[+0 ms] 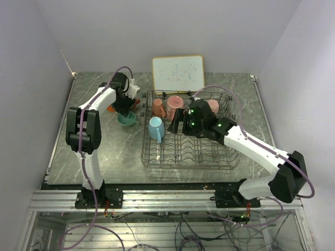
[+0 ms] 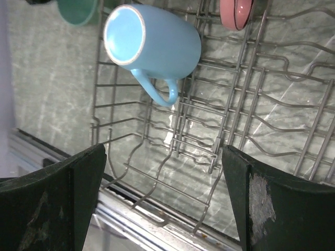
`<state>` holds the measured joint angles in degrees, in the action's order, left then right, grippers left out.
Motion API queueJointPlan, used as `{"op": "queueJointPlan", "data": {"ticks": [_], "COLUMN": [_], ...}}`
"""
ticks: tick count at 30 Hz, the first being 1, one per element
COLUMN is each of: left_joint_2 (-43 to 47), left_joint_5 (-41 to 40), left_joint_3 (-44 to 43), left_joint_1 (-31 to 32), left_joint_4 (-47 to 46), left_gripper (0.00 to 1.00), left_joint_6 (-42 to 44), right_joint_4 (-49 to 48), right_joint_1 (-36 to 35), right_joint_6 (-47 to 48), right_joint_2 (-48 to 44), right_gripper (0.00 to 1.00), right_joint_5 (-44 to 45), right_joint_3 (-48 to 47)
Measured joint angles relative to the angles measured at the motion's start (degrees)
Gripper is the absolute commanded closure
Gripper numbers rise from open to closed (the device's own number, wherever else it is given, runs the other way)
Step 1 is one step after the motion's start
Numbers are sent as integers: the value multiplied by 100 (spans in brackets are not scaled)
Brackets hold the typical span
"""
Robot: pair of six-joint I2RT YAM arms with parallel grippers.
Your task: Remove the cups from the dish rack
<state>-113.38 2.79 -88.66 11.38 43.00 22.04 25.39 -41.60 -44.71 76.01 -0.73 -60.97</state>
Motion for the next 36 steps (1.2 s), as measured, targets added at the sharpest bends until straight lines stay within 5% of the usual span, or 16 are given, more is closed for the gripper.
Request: {"op": "queueJointPlan", "data": {"ticks": [9, 21, 36], "left_joint_2": [905, 2933, 3735], "left_joint_5": [20, 949, 1569], "left_joint_3": [-411, -345, 402], "left_joint_1": [2, -807, -1193], "left_joint_4": [494, 1384, 1567], "left_gripper": [2, 0, 0], "left_joint_6": [-11, -72, -210], "right_joint_4": [400, 682, 704], "right_joint_1": [-964, -1471, -1650], "right_joint_6": [439, 1038, 1287], "right_joint_2": [1370, 3091, 3718], "right_gripper": [12, 23, 56], "right_joint_5": [990, 1917, 2404], "right_joint_3": [-1078, -2107, -2308]}}
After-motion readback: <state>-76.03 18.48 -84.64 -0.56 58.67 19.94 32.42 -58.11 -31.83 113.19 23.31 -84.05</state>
